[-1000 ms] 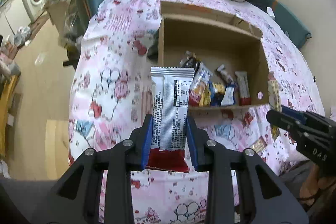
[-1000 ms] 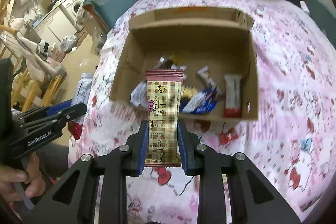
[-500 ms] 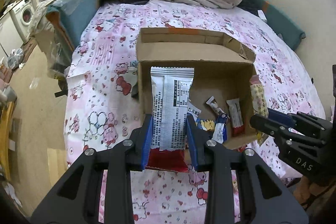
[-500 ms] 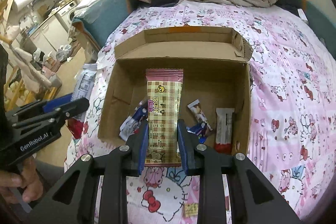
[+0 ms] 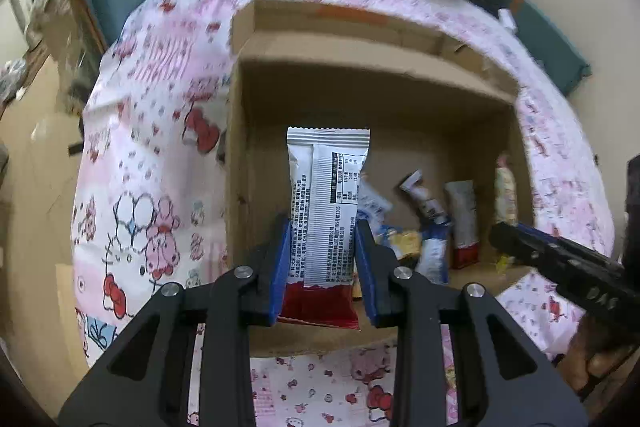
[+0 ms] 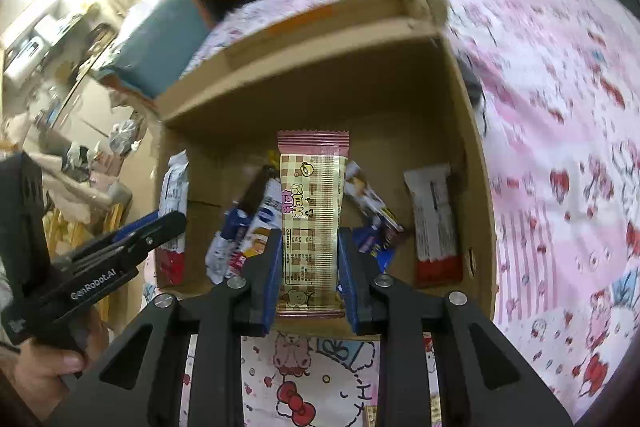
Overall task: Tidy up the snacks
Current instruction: 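Lower both bars into the box and open both grippers, then grasp the last wafer bar from the sheet with the left gripper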
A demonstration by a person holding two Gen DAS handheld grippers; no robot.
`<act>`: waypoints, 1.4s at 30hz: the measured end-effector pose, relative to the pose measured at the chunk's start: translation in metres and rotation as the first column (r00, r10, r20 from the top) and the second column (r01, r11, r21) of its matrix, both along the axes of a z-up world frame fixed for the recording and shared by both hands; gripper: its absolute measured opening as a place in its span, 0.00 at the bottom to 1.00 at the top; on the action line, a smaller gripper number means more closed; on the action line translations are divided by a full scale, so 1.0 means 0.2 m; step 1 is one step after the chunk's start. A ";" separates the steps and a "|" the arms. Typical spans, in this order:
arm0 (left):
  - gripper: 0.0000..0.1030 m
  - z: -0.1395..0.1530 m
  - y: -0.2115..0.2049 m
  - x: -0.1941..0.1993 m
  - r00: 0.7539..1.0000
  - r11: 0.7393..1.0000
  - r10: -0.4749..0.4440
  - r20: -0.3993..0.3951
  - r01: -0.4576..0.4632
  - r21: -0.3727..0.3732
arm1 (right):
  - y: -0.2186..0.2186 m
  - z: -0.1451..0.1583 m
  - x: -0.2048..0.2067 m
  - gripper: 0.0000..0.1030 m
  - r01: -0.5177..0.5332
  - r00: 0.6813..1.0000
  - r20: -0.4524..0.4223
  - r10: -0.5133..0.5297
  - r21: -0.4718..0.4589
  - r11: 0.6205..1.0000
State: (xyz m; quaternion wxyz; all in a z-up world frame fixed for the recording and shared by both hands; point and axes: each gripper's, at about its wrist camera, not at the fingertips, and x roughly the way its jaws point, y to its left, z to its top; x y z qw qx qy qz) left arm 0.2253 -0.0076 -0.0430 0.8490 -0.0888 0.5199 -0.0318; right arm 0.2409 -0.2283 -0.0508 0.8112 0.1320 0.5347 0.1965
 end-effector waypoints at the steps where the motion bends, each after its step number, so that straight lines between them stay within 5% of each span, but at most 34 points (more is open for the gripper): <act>1: 0.26 -0.03 0.00 0.00 1.000 1.000 0.007 -0.016 -0.007 0.006 | 0.00 -0.02 0.01 0.27 0.007 1.000 -0.014 -0.007 0.003 1.000; 11: 0.26 -0.05 -0.06 0.01 0.999 0.999 -0.041 -0.008 0.041 0.008 | 0.03 -0.10 0.05 0.27 0.009 0.999 -0.053 -0.012 -0.060 0.998; 24: 0.27 -0.07 -0.06 0.01 0.998 0.999 -0.051 -0.021 0.051 0.010 | 0.03 -0.14 0.06 0.37 0.012 0.995 -0.101 -0.010 0.015 1.000; 26: 0.33 -0.07 -0.07 0.01 0.998 0.998 -0.059 -0.022 0.059 0.002 | 0.03 -0.13 0.06 0.58 0.023 0.995 -0.100 -0.021 0.025 0.999; 31: 0.68 -0.04 -0.10 0.00 0.997 0.997 -0.079 0.003 0.079 0.015 | 0.01 -0.11 0.06 0.65 0.035 0.996 -0.079 -0.033 0.023 0.999; 42: 0.71 0.03 -0.07 -0.05 0.997 0.998 -0.069 0.032 0.068 0.004 | -0.14 0.00 -0.01 0.65 0.117 0.992 -0.051 -0.113 0.066 0.991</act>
